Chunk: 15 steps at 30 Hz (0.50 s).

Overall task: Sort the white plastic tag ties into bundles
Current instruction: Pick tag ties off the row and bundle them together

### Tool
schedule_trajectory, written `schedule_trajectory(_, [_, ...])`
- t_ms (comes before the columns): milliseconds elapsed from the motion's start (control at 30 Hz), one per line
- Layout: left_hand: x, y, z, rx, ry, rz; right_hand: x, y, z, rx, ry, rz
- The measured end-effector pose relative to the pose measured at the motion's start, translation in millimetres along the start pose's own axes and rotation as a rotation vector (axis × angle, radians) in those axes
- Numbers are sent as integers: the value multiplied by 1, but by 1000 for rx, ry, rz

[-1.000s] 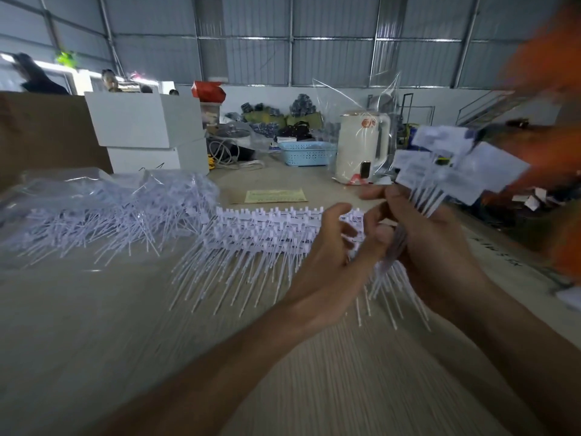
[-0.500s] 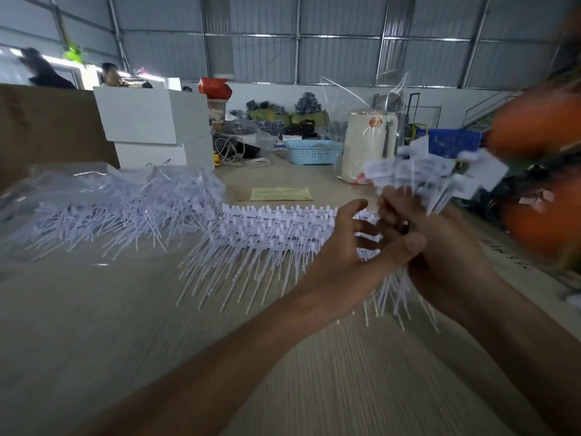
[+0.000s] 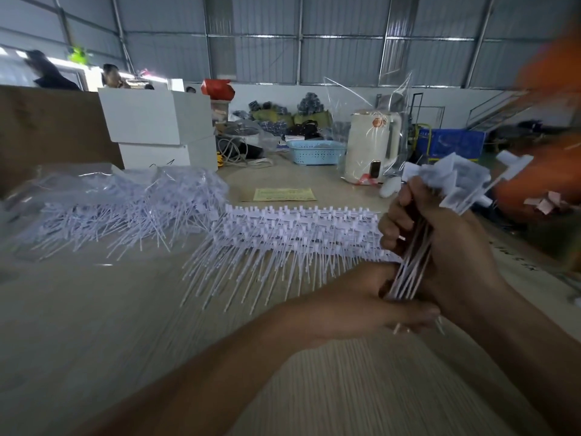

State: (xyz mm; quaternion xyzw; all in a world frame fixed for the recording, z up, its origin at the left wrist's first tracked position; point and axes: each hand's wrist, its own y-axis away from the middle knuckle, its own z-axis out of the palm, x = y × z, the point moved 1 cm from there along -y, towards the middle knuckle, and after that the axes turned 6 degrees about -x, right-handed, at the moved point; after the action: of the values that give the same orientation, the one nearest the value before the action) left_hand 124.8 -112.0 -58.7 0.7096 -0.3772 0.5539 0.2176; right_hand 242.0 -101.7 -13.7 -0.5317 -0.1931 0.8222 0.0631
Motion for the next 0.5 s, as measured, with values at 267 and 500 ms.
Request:
schedule_trajectory(267, [1,2,-1,133,146,17,4,-2,-12,38,203,18])
schedule_trajectory(500, [9,3,-5,231,209,51,10,0,0,-33,365,131])
